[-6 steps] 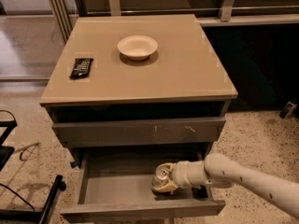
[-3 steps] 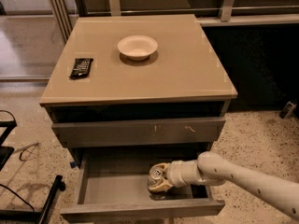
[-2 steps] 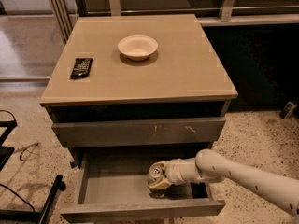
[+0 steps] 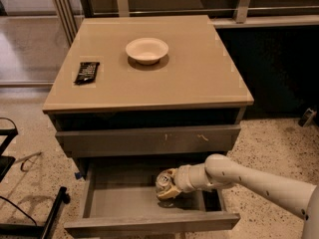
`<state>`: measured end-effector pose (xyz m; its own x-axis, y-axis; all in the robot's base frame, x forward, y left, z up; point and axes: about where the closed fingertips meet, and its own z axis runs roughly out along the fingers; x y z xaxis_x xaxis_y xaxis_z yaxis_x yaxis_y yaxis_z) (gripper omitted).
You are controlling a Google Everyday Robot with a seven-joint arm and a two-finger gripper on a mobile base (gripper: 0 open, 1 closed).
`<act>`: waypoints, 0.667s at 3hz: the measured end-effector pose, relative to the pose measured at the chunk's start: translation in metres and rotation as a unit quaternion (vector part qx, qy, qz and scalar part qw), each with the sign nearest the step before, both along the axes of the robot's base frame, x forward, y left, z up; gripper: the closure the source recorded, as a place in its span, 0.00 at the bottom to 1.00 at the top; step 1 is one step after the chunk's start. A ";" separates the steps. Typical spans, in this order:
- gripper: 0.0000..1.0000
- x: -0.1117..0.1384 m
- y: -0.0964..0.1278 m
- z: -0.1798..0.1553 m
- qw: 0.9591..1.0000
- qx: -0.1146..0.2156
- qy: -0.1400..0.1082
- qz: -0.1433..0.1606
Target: Place 7up can into middle drawer
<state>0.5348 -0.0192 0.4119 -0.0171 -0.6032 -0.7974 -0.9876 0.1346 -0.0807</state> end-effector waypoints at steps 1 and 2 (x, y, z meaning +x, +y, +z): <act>1.00 0.001 -0.001 -0.004 1.000 0.000 0.008 -0.003; 1.00 0.001 -0.001 -0.004 1.000 0.002 0.011 -0.005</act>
Offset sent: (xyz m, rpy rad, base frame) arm 0.0026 -0.0079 -0.0202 0.0171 0.0568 -0.0423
